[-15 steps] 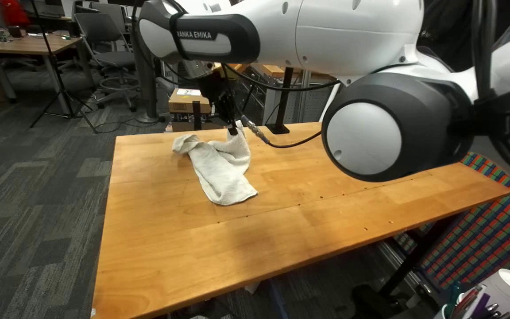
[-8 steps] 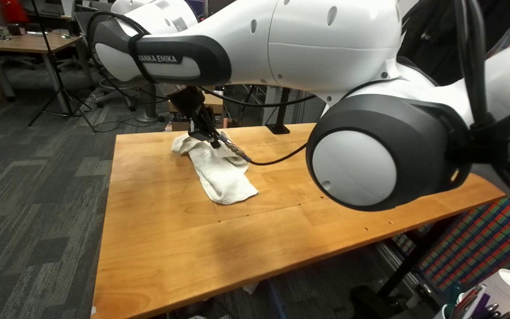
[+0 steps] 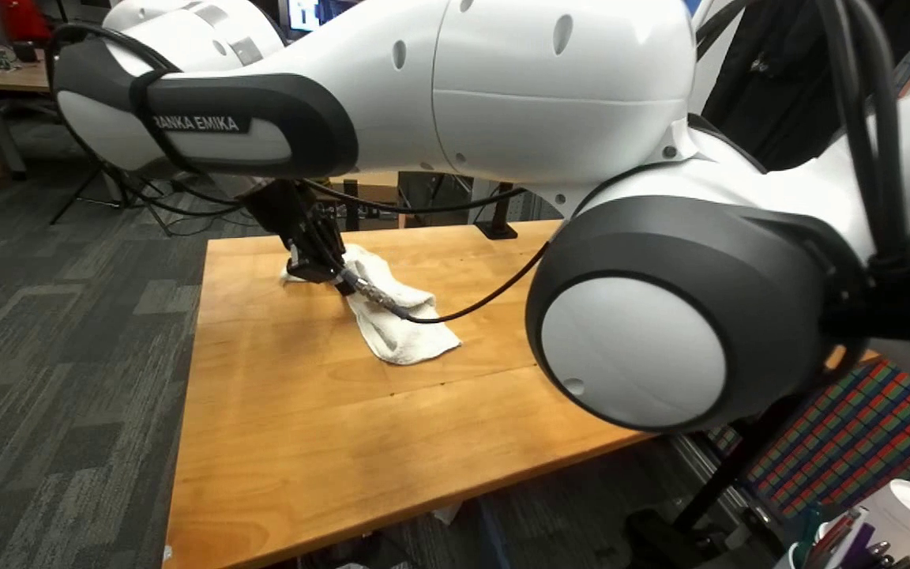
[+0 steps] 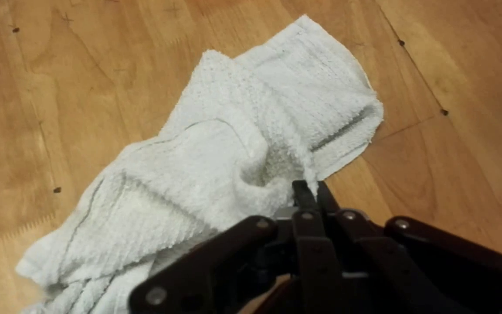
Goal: Fold the white towel on the table.
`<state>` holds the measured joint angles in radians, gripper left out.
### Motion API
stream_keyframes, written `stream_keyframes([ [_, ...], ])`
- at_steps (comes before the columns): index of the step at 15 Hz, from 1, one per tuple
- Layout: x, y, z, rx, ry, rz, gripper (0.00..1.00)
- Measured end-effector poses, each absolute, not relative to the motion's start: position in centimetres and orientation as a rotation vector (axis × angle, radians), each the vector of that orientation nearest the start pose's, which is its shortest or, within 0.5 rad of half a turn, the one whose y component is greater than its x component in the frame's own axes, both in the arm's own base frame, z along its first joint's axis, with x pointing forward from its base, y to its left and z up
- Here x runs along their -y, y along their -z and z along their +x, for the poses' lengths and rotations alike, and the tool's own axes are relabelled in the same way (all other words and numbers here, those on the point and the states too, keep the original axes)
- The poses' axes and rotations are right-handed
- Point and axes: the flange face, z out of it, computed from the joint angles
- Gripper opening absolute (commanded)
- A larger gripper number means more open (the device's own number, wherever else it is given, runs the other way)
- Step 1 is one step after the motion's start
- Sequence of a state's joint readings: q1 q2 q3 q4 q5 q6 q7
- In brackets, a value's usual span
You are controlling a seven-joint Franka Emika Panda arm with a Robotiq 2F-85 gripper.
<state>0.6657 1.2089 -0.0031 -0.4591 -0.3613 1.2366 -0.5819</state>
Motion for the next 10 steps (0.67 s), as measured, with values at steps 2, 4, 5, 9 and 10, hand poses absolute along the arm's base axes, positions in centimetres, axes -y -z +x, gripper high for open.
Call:
stream_keyframes([
  [2, -43.9, -28.6, 60.8, 1.967, -0.752, -2.816, 0.01],
  [4, -44.8, -28.4, 59.8, 1.975, -0.779, -2.787, 0.27],
  [5, -45.2, -28.4, 59.3, 1.973, -0.79, -2.773, 0.28],
  [9, -46.3, -28.2, 57.9, 1.932, -0.818, -2.746, 0.58],
  [10, -46.5, -28.1, 57.8, 1.916, -0.815, -2.748, 0.65],
])
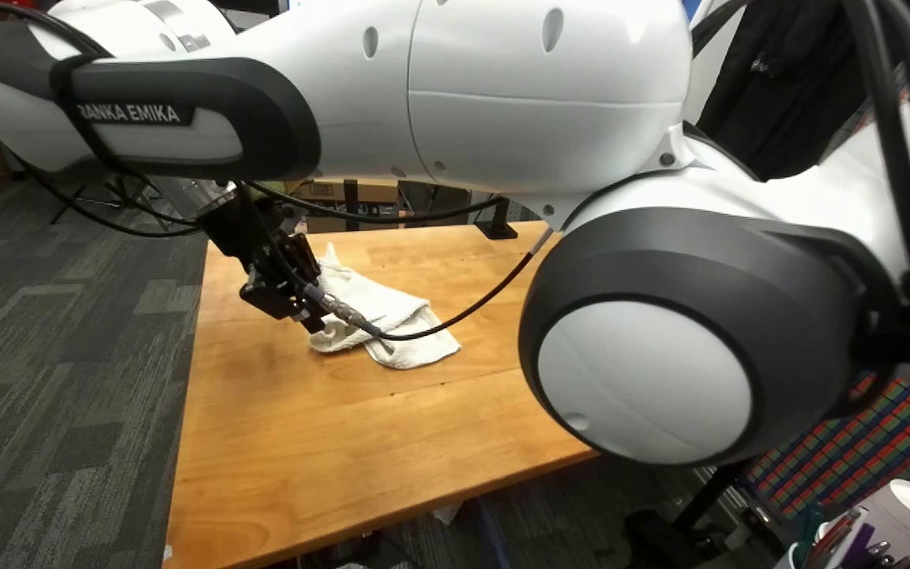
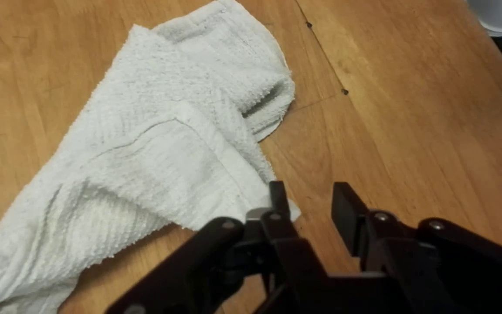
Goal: Fold the white towel on the table.
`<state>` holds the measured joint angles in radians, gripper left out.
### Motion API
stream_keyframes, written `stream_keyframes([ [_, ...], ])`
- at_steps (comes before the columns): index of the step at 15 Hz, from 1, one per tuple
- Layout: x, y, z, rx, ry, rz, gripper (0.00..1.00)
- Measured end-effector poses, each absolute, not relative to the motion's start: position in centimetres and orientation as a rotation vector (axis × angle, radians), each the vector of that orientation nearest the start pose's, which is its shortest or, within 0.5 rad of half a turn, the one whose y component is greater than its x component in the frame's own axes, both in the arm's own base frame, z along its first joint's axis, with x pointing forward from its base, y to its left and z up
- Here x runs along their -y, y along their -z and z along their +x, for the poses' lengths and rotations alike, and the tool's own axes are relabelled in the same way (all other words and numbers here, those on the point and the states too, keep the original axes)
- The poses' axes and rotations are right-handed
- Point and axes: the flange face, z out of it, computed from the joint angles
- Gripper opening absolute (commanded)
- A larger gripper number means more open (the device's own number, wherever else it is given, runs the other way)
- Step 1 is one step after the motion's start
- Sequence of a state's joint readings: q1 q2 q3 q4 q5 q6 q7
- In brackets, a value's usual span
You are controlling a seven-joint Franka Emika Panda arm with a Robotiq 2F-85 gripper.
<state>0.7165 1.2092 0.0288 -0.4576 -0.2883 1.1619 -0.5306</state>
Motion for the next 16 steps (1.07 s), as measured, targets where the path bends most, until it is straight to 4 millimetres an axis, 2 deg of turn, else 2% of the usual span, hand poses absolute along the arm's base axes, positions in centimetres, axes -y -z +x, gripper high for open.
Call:
stream_keyframes([
  [3, -46.76, -28.18, 57.56, 1.877, -0.804, -2.769, 0.9],
  [4, -46.8, -28.27, 57.58, 1.865, -0.795, -2.781, 0.71],
  [6, -46.78, -28.1, 57.55, 1.863, -0.802, -2.782, 0.87],
  [7, -46.77, -27.94, 57.53, 1.863, -0.808, -2.78, 0.9],
  [16, -46.75, -27.75, 57.5, 1.864, -0.815, -2.779, 0.9],
])
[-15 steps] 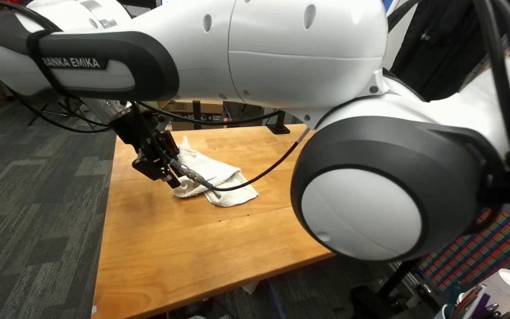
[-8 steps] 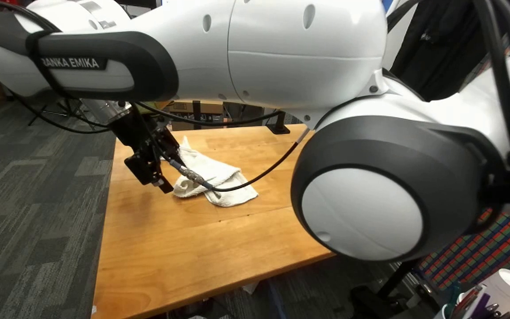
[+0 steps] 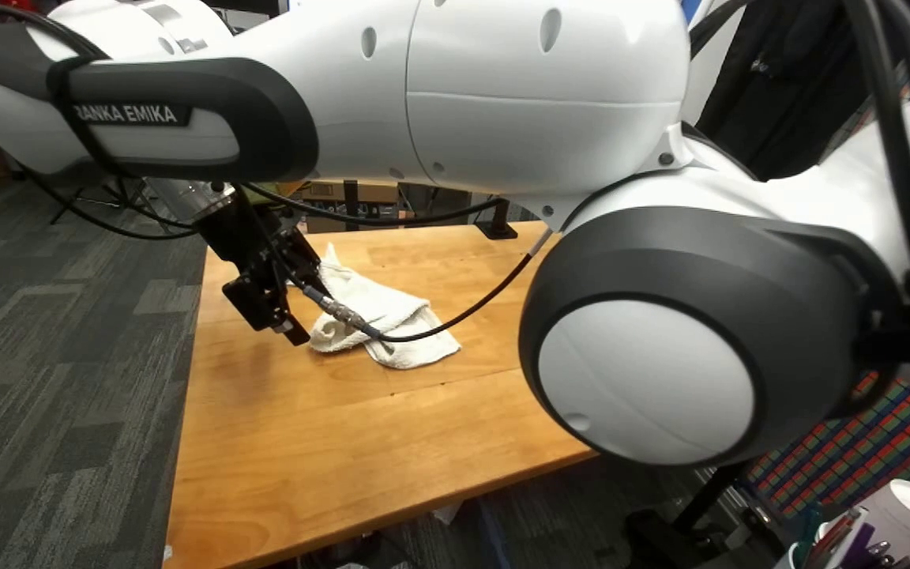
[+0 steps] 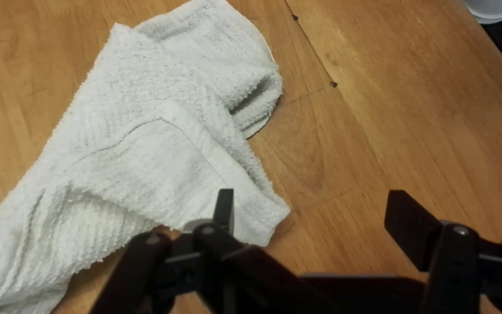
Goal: Fold the white towel on the table.
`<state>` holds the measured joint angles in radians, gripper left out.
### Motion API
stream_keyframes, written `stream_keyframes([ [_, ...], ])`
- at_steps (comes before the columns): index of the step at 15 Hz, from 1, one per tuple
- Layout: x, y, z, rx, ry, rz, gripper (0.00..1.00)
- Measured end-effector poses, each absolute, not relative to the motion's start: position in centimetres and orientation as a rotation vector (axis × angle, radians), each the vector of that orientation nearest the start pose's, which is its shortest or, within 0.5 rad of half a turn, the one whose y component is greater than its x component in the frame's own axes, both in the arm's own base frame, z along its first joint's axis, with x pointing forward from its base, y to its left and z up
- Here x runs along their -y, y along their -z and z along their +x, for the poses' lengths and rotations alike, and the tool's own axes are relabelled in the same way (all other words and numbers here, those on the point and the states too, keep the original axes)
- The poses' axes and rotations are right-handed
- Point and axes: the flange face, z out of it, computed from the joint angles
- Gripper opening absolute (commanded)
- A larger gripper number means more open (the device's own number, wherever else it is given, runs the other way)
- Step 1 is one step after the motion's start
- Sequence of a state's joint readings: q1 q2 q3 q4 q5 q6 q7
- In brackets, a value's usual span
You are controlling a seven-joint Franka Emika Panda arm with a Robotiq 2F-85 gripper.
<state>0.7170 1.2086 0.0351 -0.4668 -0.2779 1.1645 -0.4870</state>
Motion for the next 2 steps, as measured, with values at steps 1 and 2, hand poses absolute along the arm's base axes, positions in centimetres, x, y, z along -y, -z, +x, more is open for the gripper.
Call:
stream_keyframes([
  [1, -46.75, -27.75, 57.5, 1.864, -0.815, -2.779, 0.9],
  [2, -46.75, -27.75, 57.5, 1.864, -0.815, -2.779, 0.9],
])
